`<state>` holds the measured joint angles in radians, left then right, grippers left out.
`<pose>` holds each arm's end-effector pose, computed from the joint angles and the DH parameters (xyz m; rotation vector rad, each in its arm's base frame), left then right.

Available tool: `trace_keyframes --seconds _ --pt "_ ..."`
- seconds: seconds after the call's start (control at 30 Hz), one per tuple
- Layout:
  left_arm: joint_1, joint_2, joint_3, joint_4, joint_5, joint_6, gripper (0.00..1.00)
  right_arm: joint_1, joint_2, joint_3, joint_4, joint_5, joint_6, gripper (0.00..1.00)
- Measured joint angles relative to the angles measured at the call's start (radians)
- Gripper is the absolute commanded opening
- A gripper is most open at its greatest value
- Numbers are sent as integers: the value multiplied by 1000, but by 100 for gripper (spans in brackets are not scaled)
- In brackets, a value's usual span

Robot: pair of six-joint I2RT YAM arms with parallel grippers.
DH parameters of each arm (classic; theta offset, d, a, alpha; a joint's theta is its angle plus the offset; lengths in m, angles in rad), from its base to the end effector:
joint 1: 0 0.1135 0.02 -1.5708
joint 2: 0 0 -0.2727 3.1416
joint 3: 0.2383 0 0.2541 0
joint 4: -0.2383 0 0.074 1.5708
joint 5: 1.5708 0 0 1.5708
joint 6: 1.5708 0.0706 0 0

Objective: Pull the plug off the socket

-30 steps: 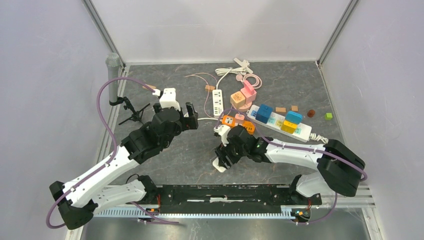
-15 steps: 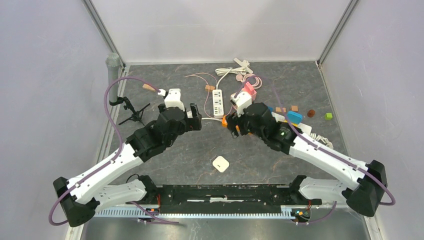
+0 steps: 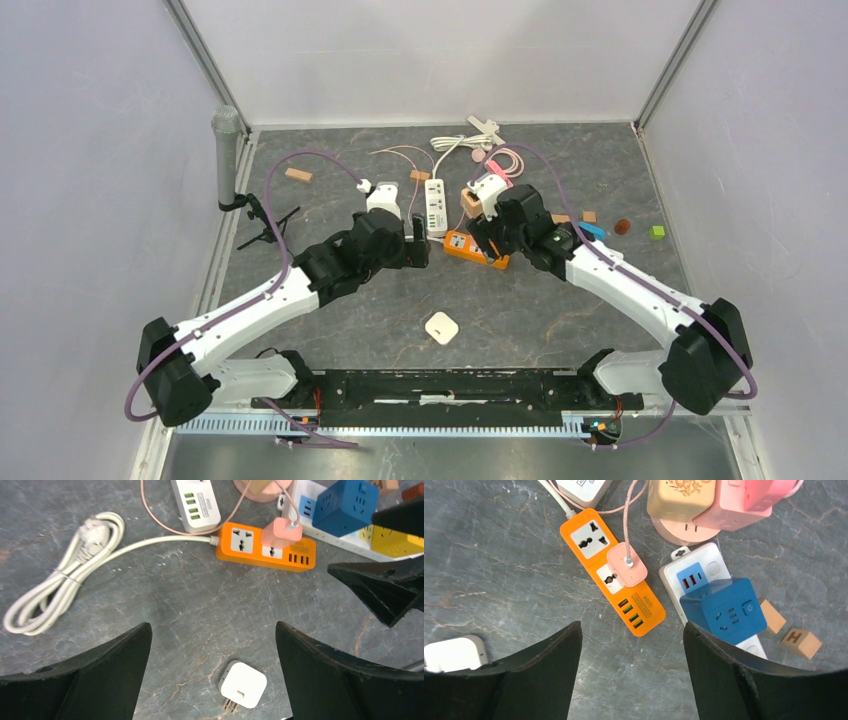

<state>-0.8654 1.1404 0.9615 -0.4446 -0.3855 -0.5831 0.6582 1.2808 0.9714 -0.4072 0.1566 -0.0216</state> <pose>0.1972 -0.1907 0.2950 0.0900 2.1702 -0.4181 0.2471 0.1772 0.2624 -0.6834 2.1768 0.1548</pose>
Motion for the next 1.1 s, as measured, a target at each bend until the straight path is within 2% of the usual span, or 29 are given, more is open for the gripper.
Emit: trace_keyframes --seconds 0.2,0.33,0.37,0.63,0.7,0.8,0.87,0.93,1.1 --pt "0 69 0 11 64 -22 100 -15 74 0 74 -90 -140 77" --pt "0 86 0 12 81 -42 100 -35 170 11 112 -146 -195 60" --pt "0 87 0 12 82 -47 100 -44 194 14 115 -156 -205 59" --pt "0 111 -5 17 105 -82 100 -108 320 52 112 -241 -293 60" --pt "0 121 -9 21 111 -88 100 -117 340 76 110 -270 -309 54" --pt "1 135 -13 28 123 -95 98 -127 370 104 115 -315 -327 39" --pt "3 143 -16 30 127 -116 97 -133 382 108 116 -340 -336 26" --pt "7 152 -19 33 131 -139 95 -139 385 111 118 -368 -343 19" --pt "26 222 -19 58 154 -192 93 -138 386 110 122 -402 -324 16"
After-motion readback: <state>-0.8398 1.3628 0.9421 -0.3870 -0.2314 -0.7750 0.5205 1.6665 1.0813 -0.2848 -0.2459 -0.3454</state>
